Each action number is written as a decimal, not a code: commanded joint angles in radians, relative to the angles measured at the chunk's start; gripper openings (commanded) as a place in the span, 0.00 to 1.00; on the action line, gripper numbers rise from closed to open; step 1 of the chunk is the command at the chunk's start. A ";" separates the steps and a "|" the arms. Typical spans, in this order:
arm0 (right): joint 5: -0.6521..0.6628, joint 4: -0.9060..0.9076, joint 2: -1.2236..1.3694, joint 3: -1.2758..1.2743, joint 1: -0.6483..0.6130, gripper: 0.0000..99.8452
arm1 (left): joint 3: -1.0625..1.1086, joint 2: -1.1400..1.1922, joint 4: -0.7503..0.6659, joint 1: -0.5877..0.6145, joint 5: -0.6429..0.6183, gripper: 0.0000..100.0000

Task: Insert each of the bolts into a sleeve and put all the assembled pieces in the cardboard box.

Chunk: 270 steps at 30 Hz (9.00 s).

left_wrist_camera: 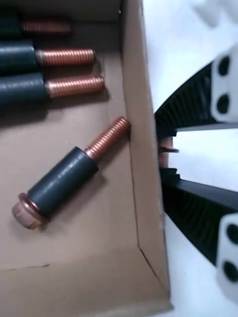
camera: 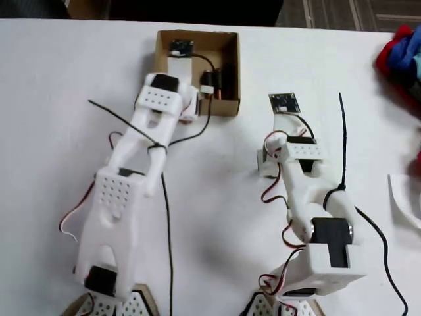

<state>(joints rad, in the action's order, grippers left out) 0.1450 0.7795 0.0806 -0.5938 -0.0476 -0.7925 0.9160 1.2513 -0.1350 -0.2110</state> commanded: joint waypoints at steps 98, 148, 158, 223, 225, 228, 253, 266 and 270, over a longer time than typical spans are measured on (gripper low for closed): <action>-0.005 -0.015 -0.051 0.029 0.005 0.02 | -0.380 0.203 0.190 0.003 1.252 0.13; -0.005 -0.015 -0.051 0.029 0.005 0.02 | -0.412 0.150 0.397 0.031 1.281 0.13; -0.005 -0.015 -0.051 0.029 0.005 0.02 | -0.412 0.224 0.361 0.037 1.281 0.13; -0.133 -0.022 -0.380 -0.114 -0.183 0.02 | 0.199 -0.933 0.457 0.057 0.219 0.03; -0.233 -0.143 -0.398 -0.192 -0.180 0.02 | 0.268 -0.956 0.446 0.057 0.221 0.03; -0.361 -0.351 -0.469 -0.334 -0.177 0.02 | 0.326 -0.990 0.350 0.063 0.215 0.03; -0.123 -1.853 -0.214 -0.845 -0.183 0.02 | 1.801 -1.517 -1.662 -0.235 0.264 0.03; -0.020 -2.434 0.186 -0.841 -0.259 0.02 | 1.609 -1.249 -1.689 -0.334 0.075 0.03; -0.020 -2.448 0.205 -0.835 -0.259 0.02 | 1.598 -1.237 -1.686 -0.315 0.015 0.03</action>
<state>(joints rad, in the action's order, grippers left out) 0.1174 -1.6326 0.2816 -1.4515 -0.2992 0.8707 -0.3191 -0.4120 -0.4557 -0.1542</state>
